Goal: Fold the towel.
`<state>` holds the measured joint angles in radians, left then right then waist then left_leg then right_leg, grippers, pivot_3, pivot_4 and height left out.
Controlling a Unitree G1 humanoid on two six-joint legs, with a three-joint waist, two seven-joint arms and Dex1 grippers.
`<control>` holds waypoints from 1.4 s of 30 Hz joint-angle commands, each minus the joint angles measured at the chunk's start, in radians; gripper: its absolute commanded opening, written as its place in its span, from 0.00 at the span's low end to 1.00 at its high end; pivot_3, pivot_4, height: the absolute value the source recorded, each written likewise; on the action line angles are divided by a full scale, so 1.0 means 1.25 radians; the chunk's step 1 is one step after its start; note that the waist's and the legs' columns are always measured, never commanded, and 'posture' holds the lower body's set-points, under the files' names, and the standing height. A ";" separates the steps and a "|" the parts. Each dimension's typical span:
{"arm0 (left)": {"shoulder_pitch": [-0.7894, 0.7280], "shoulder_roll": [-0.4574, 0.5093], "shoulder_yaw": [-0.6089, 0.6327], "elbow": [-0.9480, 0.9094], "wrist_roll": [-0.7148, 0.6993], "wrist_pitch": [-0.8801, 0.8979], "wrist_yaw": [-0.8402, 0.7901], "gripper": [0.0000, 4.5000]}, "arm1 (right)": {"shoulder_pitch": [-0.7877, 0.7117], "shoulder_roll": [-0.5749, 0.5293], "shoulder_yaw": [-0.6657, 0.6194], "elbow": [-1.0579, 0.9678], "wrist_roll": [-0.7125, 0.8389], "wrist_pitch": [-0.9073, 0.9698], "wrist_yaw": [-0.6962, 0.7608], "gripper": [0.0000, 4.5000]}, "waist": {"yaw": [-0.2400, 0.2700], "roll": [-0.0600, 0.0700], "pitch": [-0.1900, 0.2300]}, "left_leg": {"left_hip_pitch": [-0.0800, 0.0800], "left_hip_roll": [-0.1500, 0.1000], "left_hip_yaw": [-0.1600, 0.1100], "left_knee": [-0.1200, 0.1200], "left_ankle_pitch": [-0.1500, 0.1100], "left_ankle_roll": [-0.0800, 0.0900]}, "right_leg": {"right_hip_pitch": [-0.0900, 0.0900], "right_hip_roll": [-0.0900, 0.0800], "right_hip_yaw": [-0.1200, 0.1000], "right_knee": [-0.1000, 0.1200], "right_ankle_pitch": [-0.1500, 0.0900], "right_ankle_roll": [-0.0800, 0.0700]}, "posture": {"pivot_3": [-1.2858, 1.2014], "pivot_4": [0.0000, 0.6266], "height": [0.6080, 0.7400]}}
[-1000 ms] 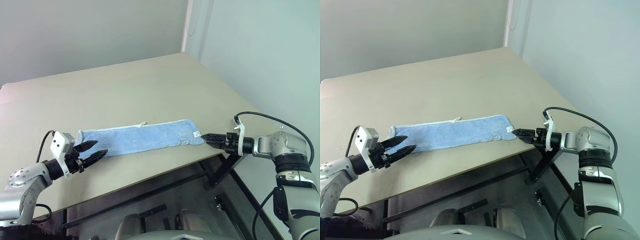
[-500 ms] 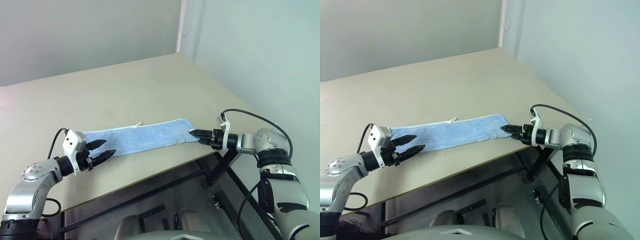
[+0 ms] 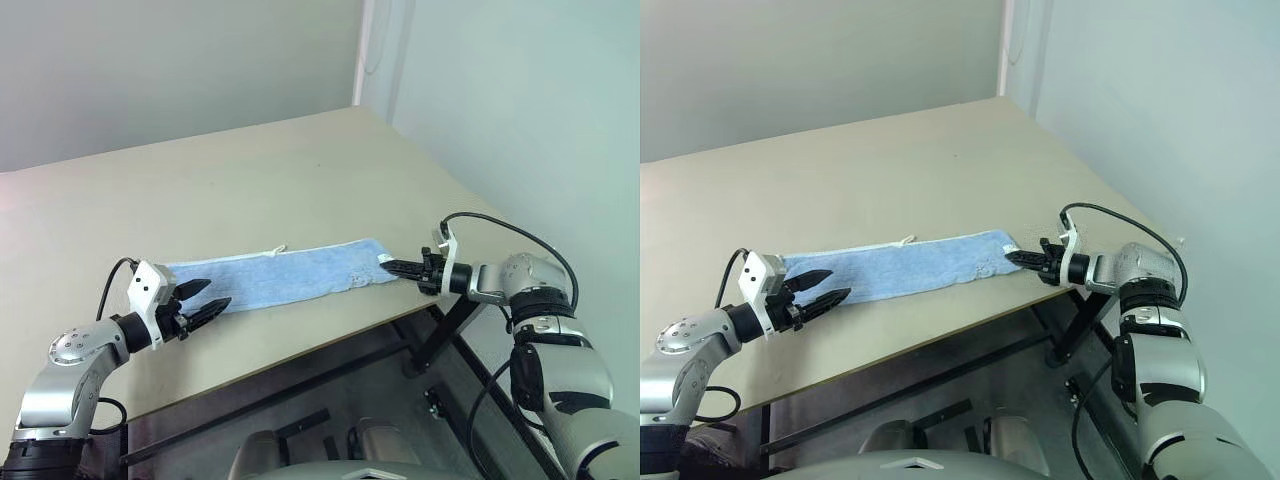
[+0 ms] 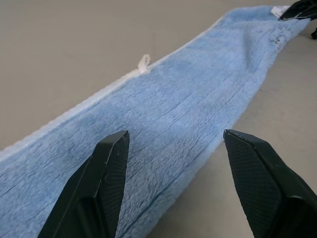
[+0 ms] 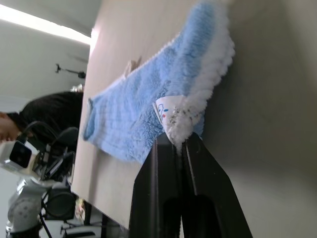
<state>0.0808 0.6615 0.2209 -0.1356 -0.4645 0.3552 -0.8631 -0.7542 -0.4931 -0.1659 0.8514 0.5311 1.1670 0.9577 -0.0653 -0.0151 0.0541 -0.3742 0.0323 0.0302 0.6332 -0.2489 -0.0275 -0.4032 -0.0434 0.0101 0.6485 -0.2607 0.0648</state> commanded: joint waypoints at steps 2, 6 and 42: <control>-0.003 0.000 0.033 0.008 0.002 -0.025 0.010 0.71 | 0.010 -0.071 0.021 0.005 -0.031 -0.007 0.039 0.01 | 0.008 0.000 0.000 | 0.000 0.000 0.000 0.000 0.000 0.000 | 0.000 0.000 0.000 -0.001 0.000 0.000 | 0.52 0.00 1.00; -0.005 -0.001 0.036 0.024 0.002 -0.033 0.017 0.71 | 0.002 -0.142 0.054 0.038 -0.072 -0.040 0.076 0.01 | 0.019 0.000 0.000 | -0.001 -0.001 0.001 -0.001 0.000 0.000 | -0.001 -0.001 0.001 -0.002 0.000 0.000 | 0.52 0.00 1.00; -0.042 -0.010 0.008 0.039 0.027 -0.023 0.034 0.71 | 0.005 0.040 0.368 -0.395 -0.181 -0.351 0.210 0.01 | 0.008 0.001 0.001 | -0.002 -0.001 0.002 -0.002 0.000 0.000 | -0.004 0.001 0.004 0.000 0.001 -0.002 | 0.52 0.00 1.00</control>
<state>0.0463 0.6450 0.2180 -0.0779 -0.4300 0.3355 -0.8243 -0.7135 -0.4508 0.2881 0.3496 0.3222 0.7699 1.2205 -0.0558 -0.0133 0.0558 -0.3762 0.0315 0.0325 0.6312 -0.2491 -0.0275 -0.4078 -0.0427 0.0146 0.6486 -0.2593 0.0629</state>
